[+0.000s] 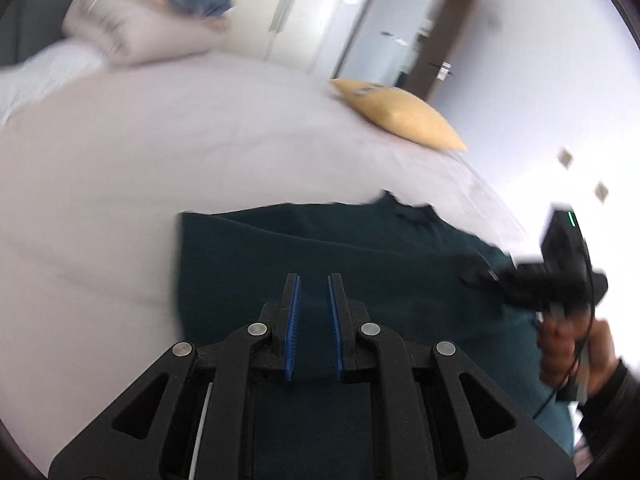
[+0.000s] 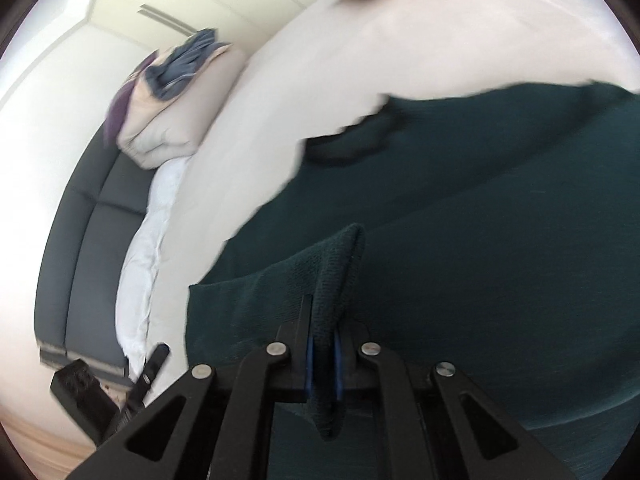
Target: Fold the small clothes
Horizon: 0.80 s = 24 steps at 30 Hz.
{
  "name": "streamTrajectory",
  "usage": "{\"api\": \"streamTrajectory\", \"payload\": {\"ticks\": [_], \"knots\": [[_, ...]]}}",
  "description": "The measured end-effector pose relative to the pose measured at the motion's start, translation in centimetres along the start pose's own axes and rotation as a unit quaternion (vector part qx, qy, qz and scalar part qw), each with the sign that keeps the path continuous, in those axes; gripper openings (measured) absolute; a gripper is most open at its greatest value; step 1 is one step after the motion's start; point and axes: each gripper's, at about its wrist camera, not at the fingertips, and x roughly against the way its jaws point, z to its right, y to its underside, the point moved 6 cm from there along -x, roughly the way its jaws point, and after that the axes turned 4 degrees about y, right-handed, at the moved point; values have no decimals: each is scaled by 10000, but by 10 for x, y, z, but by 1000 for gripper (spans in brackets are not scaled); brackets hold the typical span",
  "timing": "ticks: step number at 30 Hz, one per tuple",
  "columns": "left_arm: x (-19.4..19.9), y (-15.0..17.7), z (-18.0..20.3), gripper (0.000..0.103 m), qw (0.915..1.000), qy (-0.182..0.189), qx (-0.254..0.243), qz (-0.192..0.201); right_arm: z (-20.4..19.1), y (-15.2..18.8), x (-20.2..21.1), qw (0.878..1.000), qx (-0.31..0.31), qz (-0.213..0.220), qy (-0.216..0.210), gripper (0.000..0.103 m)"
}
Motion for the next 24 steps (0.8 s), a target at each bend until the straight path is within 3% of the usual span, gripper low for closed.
{"api": "streamTrajectory", "payload": {"ticks": [6, 16, 21, 24], "knots": [[-26, -8, -35, 13, 9986, -164, 282, -412, 35, -5, 3, 9996, -243, 2, 131, 9], [-69, 3, -12, 13, 9942, -355, -122, -1007, 40, -17, 12, 9986, 11, -26, 531, 9], [-71, 5, -4, 13, 9949, -182, -40, -993, 51, -23, 22, 9969, 33, -128, 780, 9], [-63, -4, -18, 13, 9964, -144, 387, -742, 60, -25, 28, 9964, -29, -151, 829, 9]]}}
